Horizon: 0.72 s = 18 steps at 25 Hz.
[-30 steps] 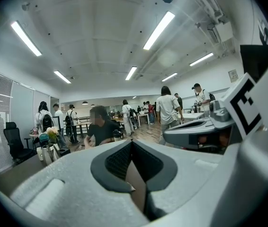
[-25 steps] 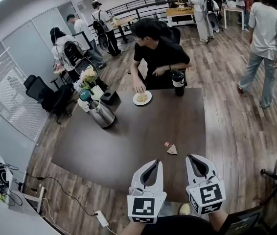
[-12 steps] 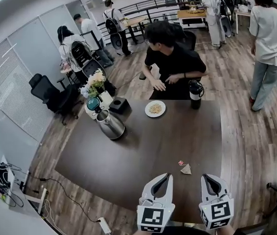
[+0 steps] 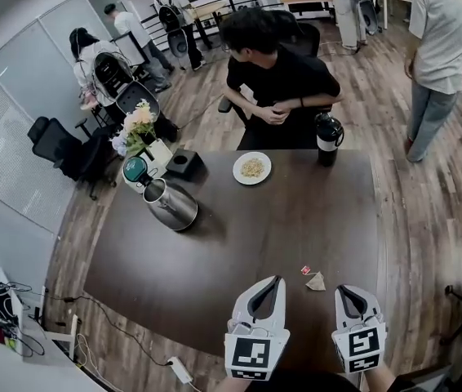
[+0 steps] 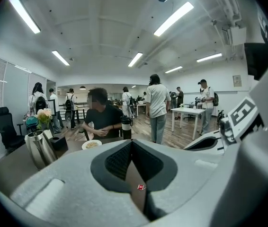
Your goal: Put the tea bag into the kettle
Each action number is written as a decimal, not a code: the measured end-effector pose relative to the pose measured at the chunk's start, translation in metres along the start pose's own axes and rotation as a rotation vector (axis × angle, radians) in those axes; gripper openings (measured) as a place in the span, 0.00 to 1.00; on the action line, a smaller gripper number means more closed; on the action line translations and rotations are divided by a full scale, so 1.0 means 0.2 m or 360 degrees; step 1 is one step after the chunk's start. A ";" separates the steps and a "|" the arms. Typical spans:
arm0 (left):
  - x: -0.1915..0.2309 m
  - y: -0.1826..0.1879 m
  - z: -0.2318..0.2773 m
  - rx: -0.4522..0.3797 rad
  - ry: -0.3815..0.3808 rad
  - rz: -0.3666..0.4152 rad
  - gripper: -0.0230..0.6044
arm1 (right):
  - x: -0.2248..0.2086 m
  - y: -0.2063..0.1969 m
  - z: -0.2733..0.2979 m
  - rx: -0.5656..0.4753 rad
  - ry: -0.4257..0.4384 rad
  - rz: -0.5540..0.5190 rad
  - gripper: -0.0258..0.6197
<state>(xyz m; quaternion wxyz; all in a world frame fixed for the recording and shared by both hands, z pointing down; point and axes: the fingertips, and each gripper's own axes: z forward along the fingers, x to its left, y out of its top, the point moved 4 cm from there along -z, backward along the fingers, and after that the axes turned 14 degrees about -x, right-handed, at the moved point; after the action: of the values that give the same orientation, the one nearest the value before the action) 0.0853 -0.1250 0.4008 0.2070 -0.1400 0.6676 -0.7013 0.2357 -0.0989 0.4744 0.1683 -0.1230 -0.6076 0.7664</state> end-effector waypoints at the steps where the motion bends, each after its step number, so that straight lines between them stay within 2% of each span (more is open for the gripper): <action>1: 0.02 -0.02 0.02 0.0012 -0.0011 -0.0005 0.04 | 0.00 -0.02 0.03 0.0031 0.0005 -0.0005 0.05; 7: 0.14 -0.12 0.15 0.0073 -0.0052 -0.0012 0.04 | 0.03 -0.20 0.18 0.0227 0.0074 -0.0010 0.05; 11: 0.20 -0.17 0.20 0.0104 -0.0063 -0.0025 0.04 | 0.07 -0.35 0.25 0.0358 0.0099 -0.0023 0.10; 14: 0.25 -0.22 0.22 0.0133 -0.0060 -0.0037 0.05 | 0.11 -0.49 0.32 0.0477 0.0144 -0.0110 0.16; 18: 0.30 -0.28 0.24 0.0169 -0.0068 -0.0052 0.04 | 0.16 -0.60 0.39 0.0562 0.0187 -0.0272 0.18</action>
<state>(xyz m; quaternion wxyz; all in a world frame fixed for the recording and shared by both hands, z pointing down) 0.0494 -0.1937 0.4548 0.2168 -0.1547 0.6225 -0.7359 0.1895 -0.1306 0.6087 0.2869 -0.0839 -0.4611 0.8355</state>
